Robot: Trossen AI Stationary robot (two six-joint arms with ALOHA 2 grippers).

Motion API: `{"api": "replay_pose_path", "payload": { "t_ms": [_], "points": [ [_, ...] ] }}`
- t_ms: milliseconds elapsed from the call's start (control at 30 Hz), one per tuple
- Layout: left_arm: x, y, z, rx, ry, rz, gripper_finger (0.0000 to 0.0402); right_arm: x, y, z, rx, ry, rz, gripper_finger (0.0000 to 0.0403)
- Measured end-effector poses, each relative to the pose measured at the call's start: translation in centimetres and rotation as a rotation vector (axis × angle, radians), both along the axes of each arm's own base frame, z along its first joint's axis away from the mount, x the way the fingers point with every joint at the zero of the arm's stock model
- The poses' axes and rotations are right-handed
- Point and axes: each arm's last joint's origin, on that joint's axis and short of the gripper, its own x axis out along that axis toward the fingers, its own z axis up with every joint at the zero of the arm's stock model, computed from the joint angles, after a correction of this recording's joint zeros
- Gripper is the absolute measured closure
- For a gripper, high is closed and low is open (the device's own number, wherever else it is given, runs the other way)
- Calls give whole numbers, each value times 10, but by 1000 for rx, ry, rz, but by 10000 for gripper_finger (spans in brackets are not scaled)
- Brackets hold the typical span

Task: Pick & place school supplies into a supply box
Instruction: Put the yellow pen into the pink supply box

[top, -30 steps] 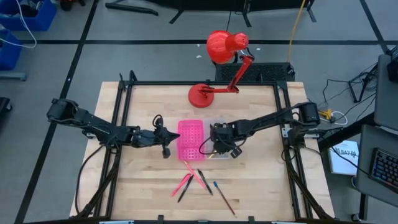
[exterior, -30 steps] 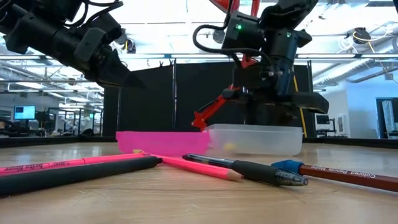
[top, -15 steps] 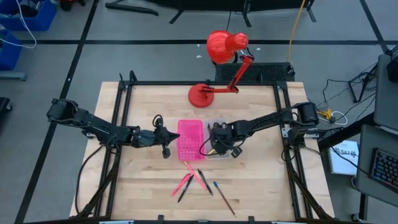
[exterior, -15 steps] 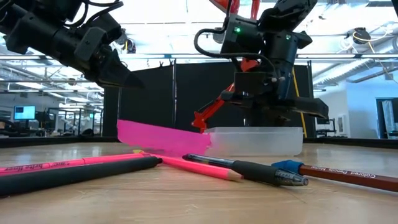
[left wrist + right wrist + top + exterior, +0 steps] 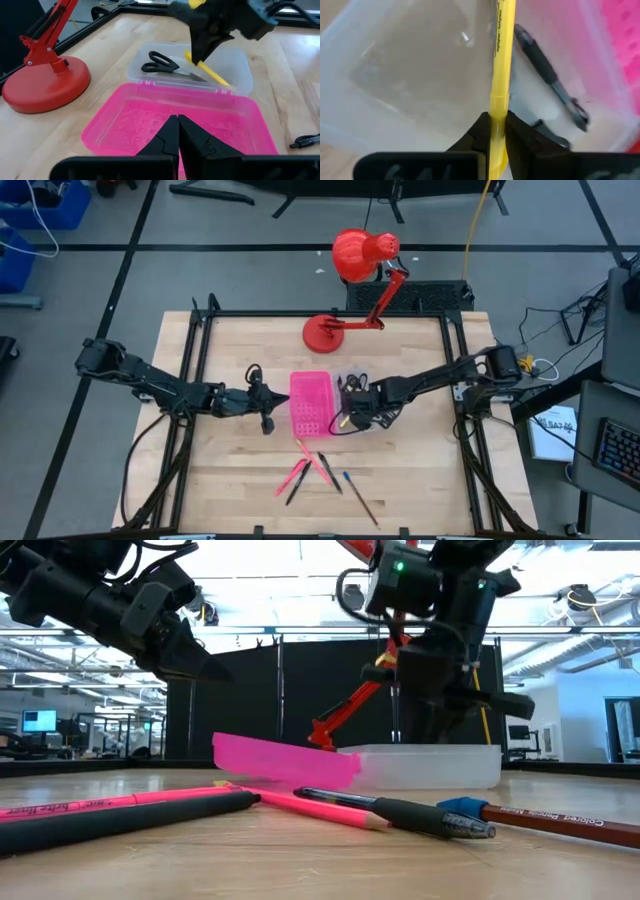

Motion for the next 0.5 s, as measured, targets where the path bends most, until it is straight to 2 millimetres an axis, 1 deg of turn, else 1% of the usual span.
{"api": "replay_pose_path", "payload": {
  "t_ms": [67, 133, 233, 333, 500],
  "points": [
    [0, 0, 0, -1, 0, 0, 392, -1, 2, 5, -3, -18, 15, 375],
    [0, 0, 0, -3, -1, 1, 392, -2, 4, 10, -22, -23, 68, 375],
    [0, 0, 0, -5, -2, 4, 392, -4, 7, 19, -107, -16, 223, 375],
    [0, 0, 0, -6, -4, 4, 392, -5, 7, 29, -200, -28, 337, 377],
    [0, 0, 0, -6, -4, 5, 392, -6, 0, 38, -324, 42, 623, 377]
  ]
}}
